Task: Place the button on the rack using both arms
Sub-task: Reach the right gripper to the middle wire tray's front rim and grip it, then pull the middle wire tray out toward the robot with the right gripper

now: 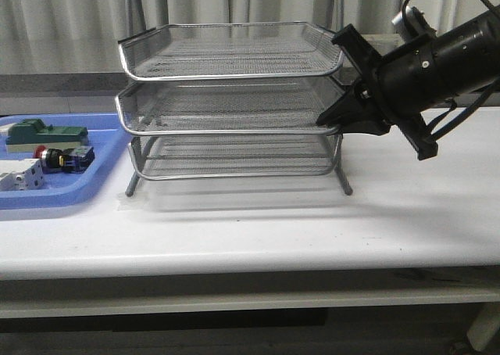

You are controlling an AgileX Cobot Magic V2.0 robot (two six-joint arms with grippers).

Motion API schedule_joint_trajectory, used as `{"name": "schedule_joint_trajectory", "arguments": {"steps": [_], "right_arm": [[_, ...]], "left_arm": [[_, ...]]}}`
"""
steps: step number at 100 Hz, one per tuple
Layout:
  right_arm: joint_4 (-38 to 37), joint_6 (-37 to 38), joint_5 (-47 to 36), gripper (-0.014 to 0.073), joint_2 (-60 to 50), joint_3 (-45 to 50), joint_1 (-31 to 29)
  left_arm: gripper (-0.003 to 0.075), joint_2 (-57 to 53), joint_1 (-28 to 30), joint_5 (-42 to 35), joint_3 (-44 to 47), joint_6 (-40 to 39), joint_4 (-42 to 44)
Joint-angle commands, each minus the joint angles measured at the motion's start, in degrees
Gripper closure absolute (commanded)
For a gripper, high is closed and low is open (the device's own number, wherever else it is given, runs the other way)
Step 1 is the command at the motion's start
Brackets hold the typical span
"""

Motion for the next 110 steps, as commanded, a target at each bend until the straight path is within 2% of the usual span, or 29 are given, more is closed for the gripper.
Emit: {"name": "schedule_joint_trajectory", "arguments": {"steps": [1,22,61,90,100,110], "right_arm": [[0.9,1.2,3.8,0.0602,-2.5,1.4,0.1],[0.5,-1.6,4.3,0.0602,-4.3,7.1,0.1],[0.5,-5.7,2.2,0.0602,-14.1,20.4,0.1],[0.5,-6.9,1.9,0.0599,-18.6,25.2,0.1],[0.5,-7.2,2.0,0.0559,-18.8,25.2,0.1],[0.5,-8.5,2.4,0.0431,-19.1,25.2,0.1]], "left_arm": [[0.0716,-2.0,0.1,-4.3,2.6,-0.6,-0.1],[0.0716,-2.0,0.1,-4.3,2.6,-0.6,-0.1],[0.0716,-2.0,0.1,-4.3,2.6,-0.6,-0.1],[0.0716,-2.0,0.1,-4.3,2.6,-0.6,-0.1],[0.0716,-2.0,0.1,-4.3,2.6,-0.6,-0.1],[0.0716,-2.0,0.1,-4.3,2.6,-0.6,-0.1]]}}
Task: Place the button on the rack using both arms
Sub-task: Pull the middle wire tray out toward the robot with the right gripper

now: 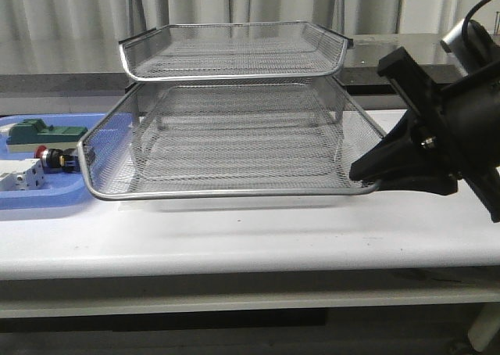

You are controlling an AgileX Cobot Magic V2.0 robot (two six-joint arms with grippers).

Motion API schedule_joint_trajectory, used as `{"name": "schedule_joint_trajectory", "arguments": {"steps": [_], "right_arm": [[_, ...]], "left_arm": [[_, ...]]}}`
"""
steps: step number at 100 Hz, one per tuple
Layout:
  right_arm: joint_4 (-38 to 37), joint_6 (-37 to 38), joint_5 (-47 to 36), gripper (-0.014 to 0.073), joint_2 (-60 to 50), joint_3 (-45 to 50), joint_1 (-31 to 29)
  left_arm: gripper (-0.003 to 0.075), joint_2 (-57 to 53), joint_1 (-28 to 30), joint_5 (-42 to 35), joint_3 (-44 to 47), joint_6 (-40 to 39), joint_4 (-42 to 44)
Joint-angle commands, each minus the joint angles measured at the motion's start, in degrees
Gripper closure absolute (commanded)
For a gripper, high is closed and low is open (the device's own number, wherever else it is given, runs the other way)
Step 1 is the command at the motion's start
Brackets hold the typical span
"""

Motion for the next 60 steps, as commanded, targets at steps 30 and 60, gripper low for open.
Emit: {"name": "schedule_joint_trajectory", "arguments": {"steps": [30,60], "right_arm": [[-1.8,-1.9,0.8,0.0078,-6.8,0.4,0.0],[-12.0,4.5,-2.1,0.0078,-15.9,0.4,0.0]], "left_arm": [[0.0716,-2.0,0.1,-4.3,2.6,-0.6,-0.1],[0.0716,-2.0,0.1,-4.3,2.6,-0.6,-0.1]]}}
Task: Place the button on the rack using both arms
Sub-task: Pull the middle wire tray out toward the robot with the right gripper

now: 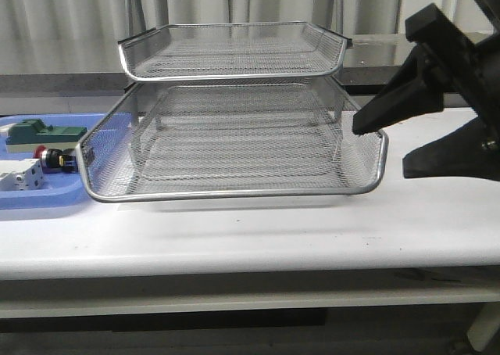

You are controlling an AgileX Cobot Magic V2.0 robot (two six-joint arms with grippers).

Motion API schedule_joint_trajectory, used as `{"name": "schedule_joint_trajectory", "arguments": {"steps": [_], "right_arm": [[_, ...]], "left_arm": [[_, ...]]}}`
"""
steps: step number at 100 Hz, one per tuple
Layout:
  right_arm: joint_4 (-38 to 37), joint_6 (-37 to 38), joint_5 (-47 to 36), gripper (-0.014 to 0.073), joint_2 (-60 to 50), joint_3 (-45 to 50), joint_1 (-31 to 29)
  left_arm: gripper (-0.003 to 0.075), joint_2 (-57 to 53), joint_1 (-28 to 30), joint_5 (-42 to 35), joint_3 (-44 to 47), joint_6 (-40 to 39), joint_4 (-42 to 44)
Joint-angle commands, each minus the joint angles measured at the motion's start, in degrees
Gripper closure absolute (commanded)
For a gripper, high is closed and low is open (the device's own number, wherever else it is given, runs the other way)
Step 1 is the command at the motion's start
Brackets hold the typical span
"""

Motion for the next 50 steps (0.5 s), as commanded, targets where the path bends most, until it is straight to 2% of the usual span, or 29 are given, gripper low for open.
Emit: {"name": "schedule_joint_trajectory", "arguments": {"steps": [1,10,28,50], "right_arm": [[-4.5,4.1,0.1,0.0078,-4.1,-1.0,0.0],[-12.5,11.0,-0.3,0.0078,-6.7,-1.0,0.0],[-33.0,27.4,0.1,0.0078,-12.3,-1.4,0.0],[-57.9,46.9,7.0,0.0078,-19.5,-6.5,0.0]], "left_arm": [[0.0716,-2.0,0.1,-4.3,2.6,-0.6,-0.1],[0.0716,-2.0,0.1,-4.3,2.6,-0.6,-0.1],[0.0716,-2.0,0.1,-4.3,2.6,-0.6,-0.1],[0.0716,-2.0,0.1,-4.3,2.6,-0.6,-0.1]]}}
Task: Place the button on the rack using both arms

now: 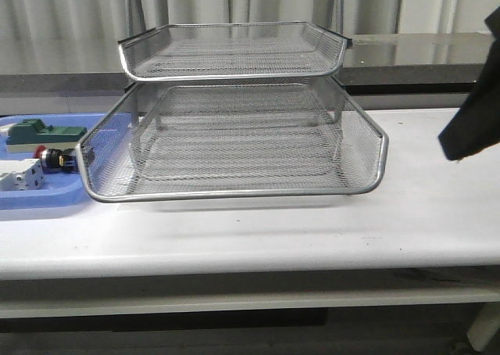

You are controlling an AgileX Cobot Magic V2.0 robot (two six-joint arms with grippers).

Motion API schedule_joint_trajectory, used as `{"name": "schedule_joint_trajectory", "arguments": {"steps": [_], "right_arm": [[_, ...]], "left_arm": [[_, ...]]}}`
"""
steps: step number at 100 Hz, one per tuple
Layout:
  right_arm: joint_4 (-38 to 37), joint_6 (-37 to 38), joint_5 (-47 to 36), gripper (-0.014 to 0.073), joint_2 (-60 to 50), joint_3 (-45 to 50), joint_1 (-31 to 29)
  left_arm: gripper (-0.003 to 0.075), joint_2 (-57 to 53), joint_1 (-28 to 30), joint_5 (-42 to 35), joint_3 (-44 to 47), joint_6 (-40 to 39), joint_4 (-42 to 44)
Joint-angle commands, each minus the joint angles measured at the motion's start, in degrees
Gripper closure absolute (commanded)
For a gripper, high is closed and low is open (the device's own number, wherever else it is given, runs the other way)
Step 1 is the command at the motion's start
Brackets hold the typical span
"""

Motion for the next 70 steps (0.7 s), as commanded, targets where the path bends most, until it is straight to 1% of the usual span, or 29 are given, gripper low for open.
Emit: {"name": "schedule_joint_trajectory", "arguments": {"steps": [1,14,26,41,52,59,70], "right_arm": [[-9.5,8.4,2.7,0.0078,-3.8,-4.2,0.0],[-22.0,17.5,8.8,0.0078,-8.1,-7.8,0.0],[-29.9,22.8,12.9,0.0078,-12.1,-9.5,0.0],[-35.4,27.1,16.2,0.0078,-17.4,-9.7,0.0],[-37.6,28.7,17.8,0.0083,-21.1,-9.7,0.0],[-38.7,29.7,18.4,0.0135,-23.4,-9.7,0.0],[-39.3,29.9,18.6,0.0274,-26.1,-9.7,0.0]], "left_arm": [[0.0716,-2.0,0.1,-4.3,2.6,-0.6,-0.1],[0.0716,-2.0,0.1,-4.3,2.6,-0.6,-0.1],[0.0716,-2.0,0.1,-4.3,2.6,-0.6,-0.1],[0.0716,-2.0,0.1,-4.3,2.6,-0.6,-0.1],[0.0716,-2.0,0.1,-4.3,2.6,-0.6,-0.1],[0.0716,-2.0,0.1,-4.3,2.6,-0.6,-0.1],[0.0716,-2.0,0.1,-4.3,2.6,-0.6,-0.1]]}}
